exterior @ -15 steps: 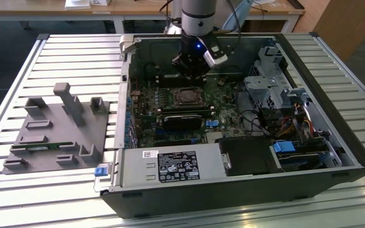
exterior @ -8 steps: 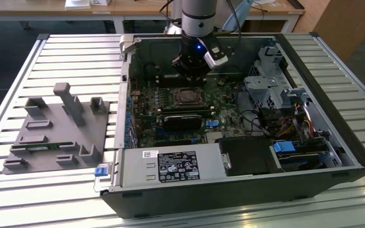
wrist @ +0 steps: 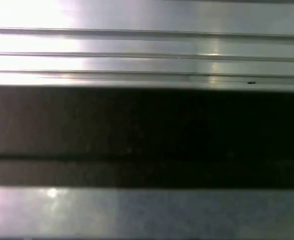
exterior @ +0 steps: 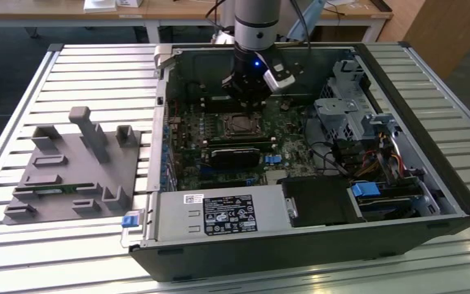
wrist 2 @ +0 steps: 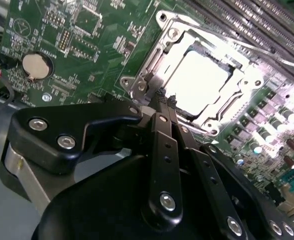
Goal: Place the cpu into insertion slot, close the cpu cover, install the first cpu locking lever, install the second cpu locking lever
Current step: 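Install the second cpu locking lever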
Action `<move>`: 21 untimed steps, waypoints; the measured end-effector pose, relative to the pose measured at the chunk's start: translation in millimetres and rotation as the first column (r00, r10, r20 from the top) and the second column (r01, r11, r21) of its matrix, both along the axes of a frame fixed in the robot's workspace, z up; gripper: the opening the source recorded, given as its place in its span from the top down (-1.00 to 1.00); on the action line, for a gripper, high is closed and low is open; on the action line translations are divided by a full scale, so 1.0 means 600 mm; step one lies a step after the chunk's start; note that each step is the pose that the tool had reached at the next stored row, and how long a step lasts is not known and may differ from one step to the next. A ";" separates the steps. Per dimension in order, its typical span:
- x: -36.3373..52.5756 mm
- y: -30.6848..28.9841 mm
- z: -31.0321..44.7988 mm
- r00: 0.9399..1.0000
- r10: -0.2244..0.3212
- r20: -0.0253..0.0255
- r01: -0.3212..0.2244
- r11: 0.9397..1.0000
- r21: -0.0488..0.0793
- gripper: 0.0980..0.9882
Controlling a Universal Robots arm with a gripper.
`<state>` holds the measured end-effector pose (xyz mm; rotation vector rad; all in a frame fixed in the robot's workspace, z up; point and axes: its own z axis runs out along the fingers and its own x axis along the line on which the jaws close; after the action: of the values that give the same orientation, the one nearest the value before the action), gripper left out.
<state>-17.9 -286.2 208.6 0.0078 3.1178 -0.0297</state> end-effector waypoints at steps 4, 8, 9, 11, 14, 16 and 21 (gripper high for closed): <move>0.000 -0.0111 0.000 1.000 0.000 0.000 0.000 1.000 0.000 0.98; 0.000 -0.0210 0.001 1.000 0.000 0.000 0.000 1.000 0.000 0.98; 0.000 -0.0219 0.003 1.000 0.000 0.000 0.000 1.000 0.000 0.98; 0.000 -0.0226 0.011 1.000 0.000 0.000 0.000 1.000 0.003 0.98; 0.000 -0.0229 0.025 1.000 0.000 0.000 0.000 1.000 0.005 0.98; 0.000 -0.0234 0.027 1.000 0.000 0.000 0.000 1.000 0.007 0.98; 0.000 -0.0294 0.027 1.000 0.000 0.000 0.000 1.000 0.006 0.98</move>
<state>-17.9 -303.8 225.0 0.0079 3.1180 -0.0196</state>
